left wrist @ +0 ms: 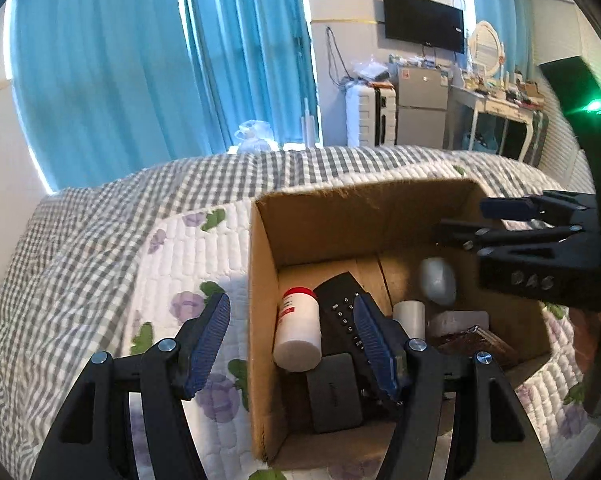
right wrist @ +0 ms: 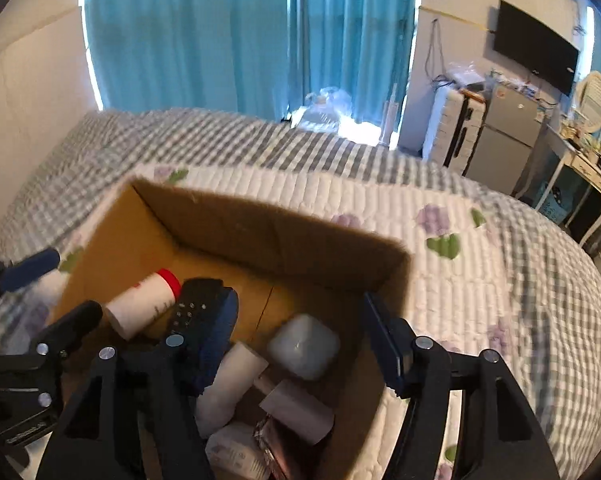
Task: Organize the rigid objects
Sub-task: 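Carry the bottle and earbud case into the cardboard box and open both tools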
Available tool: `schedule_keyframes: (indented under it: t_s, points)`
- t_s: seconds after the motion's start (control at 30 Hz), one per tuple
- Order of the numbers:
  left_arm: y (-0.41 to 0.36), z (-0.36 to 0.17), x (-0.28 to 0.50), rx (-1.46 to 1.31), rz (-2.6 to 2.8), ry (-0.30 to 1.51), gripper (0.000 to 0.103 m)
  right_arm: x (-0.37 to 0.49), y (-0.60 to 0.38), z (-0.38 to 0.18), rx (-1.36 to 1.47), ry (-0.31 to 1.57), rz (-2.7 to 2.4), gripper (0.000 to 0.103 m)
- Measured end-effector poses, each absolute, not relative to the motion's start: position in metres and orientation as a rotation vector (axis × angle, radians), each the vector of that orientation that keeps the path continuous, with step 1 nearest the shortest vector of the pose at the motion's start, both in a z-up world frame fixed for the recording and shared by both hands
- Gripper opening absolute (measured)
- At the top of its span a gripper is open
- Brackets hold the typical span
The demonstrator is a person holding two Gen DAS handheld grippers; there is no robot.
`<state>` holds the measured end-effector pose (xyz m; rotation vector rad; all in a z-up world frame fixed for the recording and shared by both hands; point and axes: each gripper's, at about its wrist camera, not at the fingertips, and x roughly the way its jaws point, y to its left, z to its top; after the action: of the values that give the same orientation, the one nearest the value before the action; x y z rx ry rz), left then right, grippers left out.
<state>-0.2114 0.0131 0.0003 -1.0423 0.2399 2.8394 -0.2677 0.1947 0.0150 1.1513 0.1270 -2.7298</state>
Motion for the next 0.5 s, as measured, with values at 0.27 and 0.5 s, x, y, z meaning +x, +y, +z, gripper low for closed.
schedule_keyframes:
  t_s: [0.27, 0.5]
  points:
    - [0.017, 0.083, -0.147, -0.862, 2.877, 0.228, 0.067, -0.188, 0.207, 0.108, 1.034, 0.153, -2.864, 0.064]
    - [0.014, 0.157, -0.076, -0.644, 2.924, 0.230, 0.067, -0.095, 0.206, 0.186, 0.908, 0.171, -2.967, 0.067]
